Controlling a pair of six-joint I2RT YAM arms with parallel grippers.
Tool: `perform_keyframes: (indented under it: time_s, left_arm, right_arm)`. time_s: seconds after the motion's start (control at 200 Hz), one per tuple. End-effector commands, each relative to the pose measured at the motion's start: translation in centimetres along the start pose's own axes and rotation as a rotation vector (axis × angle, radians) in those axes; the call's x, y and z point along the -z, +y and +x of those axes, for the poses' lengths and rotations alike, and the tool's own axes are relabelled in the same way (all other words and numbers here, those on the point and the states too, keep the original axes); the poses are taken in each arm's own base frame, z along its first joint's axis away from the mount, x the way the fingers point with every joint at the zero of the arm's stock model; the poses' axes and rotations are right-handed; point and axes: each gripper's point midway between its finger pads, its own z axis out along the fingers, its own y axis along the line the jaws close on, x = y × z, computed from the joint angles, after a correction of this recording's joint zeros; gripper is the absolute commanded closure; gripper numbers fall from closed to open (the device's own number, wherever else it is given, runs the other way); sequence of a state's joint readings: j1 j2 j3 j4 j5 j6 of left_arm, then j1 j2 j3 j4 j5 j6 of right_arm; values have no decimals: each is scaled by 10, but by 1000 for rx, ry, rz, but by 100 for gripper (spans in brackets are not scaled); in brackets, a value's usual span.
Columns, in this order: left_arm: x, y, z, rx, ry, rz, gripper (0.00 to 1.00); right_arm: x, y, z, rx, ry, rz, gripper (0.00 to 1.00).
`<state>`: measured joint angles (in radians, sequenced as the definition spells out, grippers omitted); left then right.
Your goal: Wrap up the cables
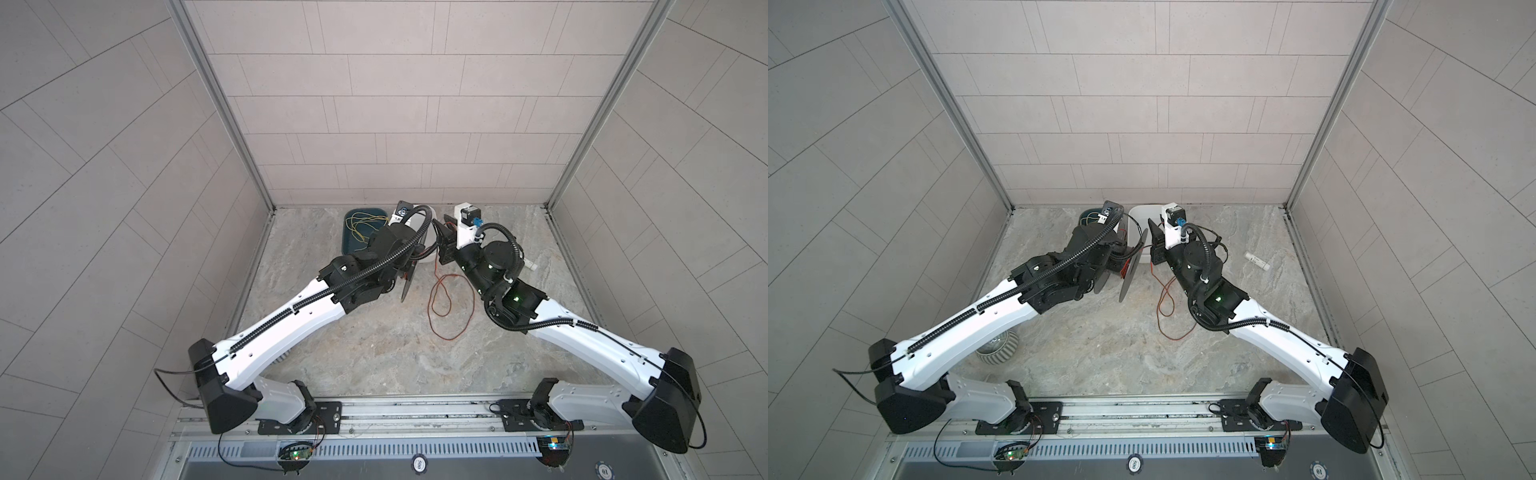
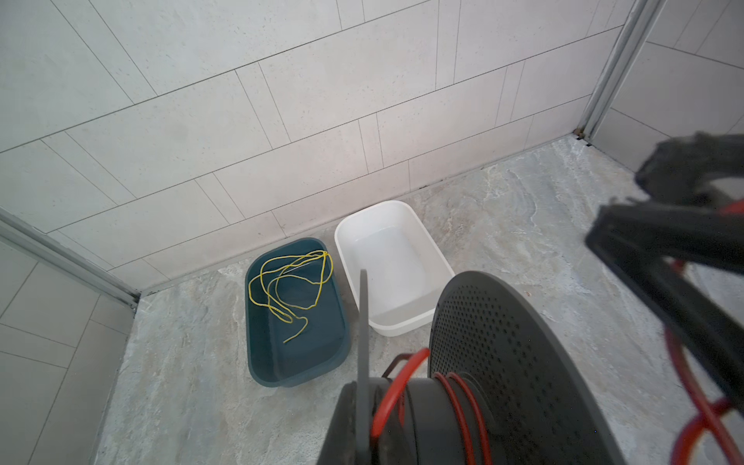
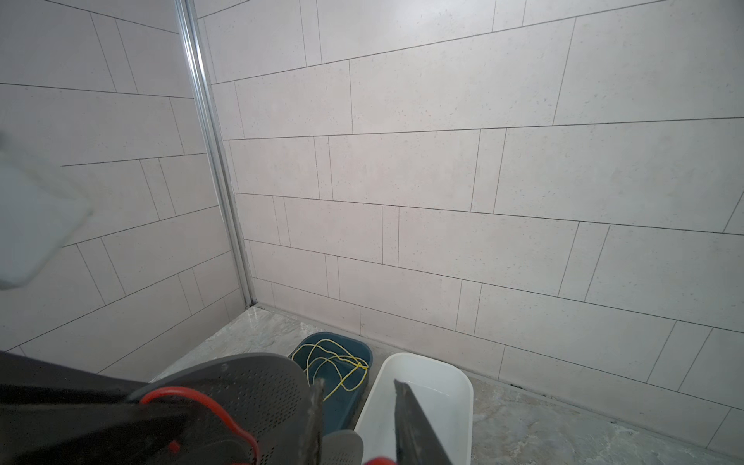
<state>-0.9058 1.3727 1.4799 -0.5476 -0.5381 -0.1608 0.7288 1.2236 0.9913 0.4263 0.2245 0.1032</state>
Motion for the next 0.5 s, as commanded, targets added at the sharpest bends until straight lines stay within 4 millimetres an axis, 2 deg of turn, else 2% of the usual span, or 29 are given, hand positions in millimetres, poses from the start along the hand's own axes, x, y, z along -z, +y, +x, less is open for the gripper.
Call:
perform_keyframes:
  time_s: [0.0, 0.165, 0.245, 0.415, 0.495]
  left_arm:
    - [16, -3, -12, 50, -30, 61, 100]
    - [17, -3, -10, 33, 5, 61, 100]
    - [16, 3, -8, 25, 14, 24, 100]
    - [5, 7, -5, 6, 41, -21, 100]
    - [-3, 8, -5, 4, 58, -32, 100]
  right_arm:
    - [-6, 0, -12, 6, -47, -3, 71]
    - [-15, -1, -11, 12, -42, 4, 71]
    - [-19, -5, -8, 10, -29, 9, 71]
    - [-21, -7, -8, 3, -5, -17, 68]
    - [-21, -6, -9, 7, 12, -40, 63]
